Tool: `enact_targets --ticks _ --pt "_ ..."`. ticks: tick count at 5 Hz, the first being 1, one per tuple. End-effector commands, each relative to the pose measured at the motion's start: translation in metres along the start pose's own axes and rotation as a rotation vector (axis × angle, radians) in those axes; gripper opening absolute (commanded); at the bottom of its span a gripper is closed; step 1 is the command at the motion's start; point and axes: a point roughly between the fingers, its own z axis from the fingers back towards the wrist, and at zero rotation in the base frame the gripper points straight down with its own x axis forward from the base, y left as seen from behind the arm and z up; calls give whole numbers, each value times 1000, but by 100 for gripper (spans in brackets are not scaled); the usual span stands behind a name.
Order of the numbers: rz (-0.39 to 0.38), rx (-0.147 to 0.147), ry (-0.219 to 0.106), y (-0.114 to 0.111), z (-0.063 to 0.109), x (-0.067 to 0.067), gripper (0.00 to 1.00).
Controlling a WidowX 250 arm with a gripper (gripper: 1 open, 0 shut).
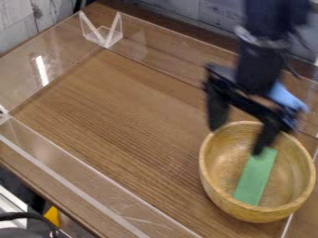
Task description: Remove the green block from inside the brown bowl and put it on the table
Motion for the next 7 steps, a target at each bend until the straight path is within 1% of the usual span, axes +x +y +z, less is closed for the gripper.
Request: enact_targets --ticks 1,2,3,4,5,6,7 --pt "-26 -15 -33 -30 -13 4 100" --pt "-27 -16 -59 -21 -26 1 100" --pt "-29 -11 -69 0 -24 -2 100" --pt "-11 -11 -90 -2 -21 9 100" --pt "2 -12 -106 -6 -20 16 100" --pt "20 -14 -118 -9 -18 22 100" --pt "21 -18 -123 -7 -24 24 100"
